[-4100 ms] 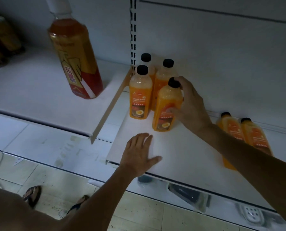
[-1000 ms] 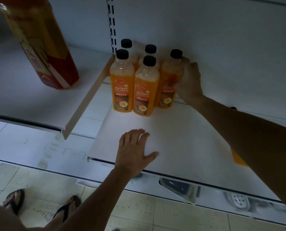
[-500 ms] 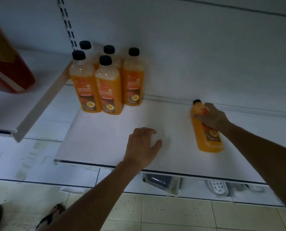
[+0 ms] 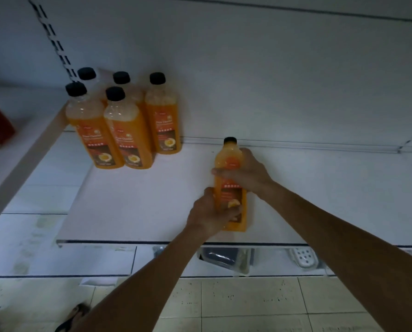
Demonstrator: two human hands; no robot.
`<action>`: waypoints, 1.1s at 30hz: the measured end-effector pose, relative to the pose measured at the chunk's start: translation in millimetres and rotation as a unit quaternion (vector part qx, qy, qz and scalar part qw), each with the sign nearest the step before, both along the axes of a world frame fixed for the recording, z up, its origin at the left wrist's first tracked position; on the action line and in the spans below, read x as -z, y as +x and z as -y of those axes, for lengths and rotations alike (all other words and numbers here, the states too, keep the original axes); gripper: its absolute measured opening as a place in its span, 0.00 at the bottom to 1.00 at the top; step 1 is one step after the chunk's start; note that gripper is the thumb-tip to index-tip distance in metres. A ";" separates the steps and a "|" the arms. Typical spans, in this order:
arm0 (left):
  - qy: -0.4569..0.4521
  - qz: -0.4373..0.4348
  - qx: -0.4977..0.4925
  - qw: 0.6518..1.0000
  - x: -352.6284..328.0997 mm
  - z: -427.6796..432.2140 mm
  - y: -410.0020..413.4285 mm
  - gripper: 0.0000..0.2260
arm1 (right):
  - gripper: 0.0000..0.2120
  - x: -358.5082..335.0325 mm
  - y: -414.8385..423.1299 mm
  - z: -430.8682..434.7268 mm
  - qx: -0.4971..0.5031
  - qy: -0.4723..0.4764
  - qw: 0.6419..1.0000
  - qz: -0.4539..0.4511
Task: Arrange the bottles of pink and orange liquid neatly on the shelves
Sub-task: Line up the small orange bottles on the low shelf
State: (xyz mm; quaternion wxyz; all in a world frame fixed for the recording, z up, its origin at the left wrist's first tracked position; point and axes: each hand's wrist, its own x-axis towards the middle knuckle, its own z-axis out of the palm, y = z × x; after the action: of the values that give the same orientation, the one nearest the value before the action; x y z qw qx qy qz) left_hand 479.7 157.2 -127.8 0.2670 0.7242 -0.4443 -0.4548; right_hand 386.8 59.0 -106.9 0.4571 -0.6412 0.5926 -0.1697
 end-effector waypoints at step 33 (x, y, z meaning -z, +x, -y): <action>-0.010 0.382 0.172 0.908 35.4 -50.9 106.6 0.31 | 0.32 -31.5 143.4 1.3 -0.102 -0.320 0.942 0.026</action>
State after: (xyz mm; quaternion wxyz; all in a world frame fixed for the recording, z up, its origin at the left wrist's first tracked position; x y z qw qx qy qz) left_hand 586.3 208.1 -163.2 0.0020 0.7522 -0.6344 -0.1781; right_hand 530.3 57.7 -75.4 0.2581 -0.8062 0.4260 -0.3193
